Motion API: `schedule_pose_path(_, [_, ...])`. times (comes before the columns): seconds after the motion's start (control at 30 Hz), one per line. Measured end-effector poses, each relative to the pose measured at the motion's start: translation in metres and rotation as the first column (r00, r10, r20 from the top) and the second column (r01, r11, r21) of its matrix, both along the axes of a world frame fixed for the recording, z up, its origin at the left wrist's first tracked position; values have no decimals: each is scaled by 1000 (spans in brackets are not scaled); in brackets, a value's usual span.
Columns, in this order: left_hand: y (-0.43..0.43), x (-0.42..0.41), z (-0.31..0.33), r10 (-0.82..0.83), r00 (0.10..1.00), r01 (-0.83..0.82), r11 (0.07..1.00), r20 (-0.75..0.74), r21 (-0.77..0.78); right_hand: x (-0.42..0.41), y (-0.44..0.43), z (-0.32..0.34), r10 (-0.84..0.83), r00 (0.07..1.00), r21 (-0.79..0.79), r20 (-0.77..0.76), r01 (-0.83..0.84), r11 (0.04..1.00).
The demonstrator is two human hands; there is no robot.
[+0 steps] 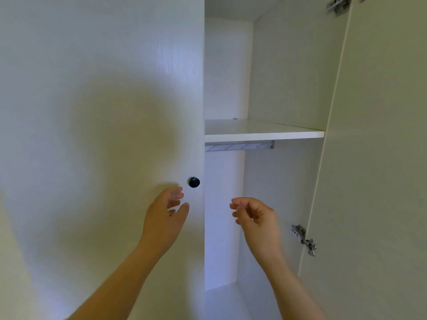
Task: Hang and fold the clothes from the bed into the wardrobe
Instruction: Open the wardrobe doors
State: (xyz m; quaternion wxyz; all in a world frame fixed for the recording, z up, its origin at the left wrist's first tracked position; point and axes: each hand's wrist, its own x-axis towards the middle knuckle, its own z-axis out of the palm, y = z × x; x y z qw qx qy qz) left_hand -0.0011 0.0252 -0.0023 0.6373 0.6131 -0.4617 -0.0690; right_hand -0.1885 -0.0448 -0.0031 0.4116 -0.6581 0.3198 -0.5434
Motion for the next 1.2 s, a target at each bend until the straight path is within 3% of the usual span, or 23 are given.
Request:
schedule_pose_path(0.2, [-45, -39, 10, 157, 987, -158, 987, 13, 18, -34, -58, 9, 145, 989, 8, -29, -145, 989])
schedule_pose_path(0.43, [-64, -40, 26, 372, 915, -381, 924, 156, 25, -53, -81, 1, 214, 976, 28, -51, -213, 977])
schedule_pose_path(0.77, [-8, -73, 17, 347, 926, -347, 937, 150, -29, -36, -70, 27, 381, 925, 9, 13, -381, 925])
schedule_pose_path(1.03, [54, -96, 14, 324, 934, -319, 946, 152, -55, 7, -19, 67, 623, 779, -56, 75, -620, 782])
schedule_pose_path(1.2, [84, -107, 16, 317, 942, -313, 948, 112, -49, 17, 12, 77, 697, 717, -153, 4, -688, 709])
